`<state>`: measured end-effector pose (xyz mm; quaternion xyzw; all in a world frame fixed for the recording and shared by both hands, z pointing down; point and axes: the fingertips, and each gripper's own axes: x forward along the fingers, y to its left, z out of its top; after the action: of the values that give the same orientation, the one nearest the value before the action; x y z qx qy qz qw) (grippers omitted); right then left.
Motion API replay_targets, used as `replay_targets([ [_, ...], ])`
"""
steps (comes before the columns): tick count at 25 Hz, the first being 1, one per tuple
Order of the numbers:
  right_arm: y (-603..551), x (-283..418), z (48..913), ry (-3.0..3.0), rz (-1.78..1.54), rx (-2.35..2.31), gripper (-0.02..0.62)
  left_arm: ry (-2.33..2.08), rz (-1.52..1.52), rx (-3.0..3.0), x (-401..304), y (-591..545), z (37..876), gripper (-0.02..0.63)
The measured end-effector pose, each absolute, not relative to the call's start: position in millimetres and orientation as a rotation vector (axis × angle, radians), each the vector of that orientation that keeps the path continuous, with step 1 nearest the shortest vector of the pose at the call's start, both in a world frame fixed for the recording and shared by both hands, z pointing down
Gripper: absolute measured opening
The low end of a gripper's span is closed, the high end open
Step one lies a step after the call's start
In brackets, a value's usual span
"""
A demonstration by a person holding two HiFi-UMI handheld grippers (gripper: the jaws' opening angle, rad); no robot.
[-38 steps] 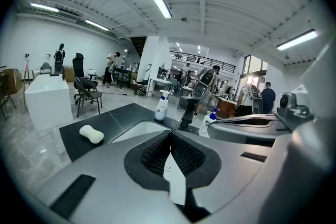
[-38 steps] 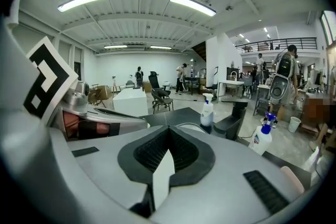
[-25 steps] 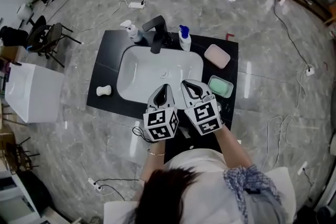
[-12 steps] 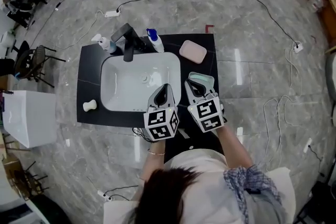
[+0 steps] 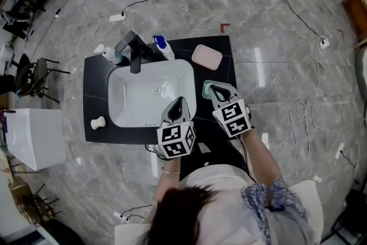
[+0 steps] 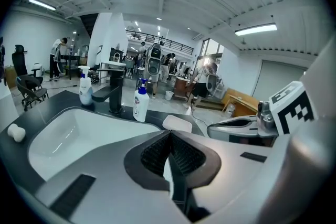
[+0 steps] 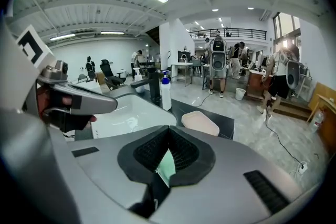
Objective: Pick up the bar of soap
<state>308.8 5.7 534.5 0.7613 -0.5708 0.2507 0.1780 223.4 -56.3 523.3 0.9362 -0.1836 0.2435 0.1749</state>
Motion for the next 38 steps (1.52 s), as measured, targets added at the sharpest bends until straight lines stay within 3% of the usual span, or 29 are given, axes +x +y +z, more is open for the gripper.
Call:
replay_targets([
  [7,8,324,560,-1.572,0.778,2.014,0.017,-0.521,0.71,2.638,222,-74,528,0.009],
  [14,8,316,585,-1.652,0.783,1.706,0.174,-0.533,0.721,2.573,215,-90,537,0.009],
  [21,16,309,612,-1.667,0.759,1.382,0.233,-0.568,0.685,2.562,210,-111,531,0.009],
  [38,18,317,641,-1.568,0.753,1.159,0.255,-0.652,0.68,2.573,204,-139,526,0.009],
])
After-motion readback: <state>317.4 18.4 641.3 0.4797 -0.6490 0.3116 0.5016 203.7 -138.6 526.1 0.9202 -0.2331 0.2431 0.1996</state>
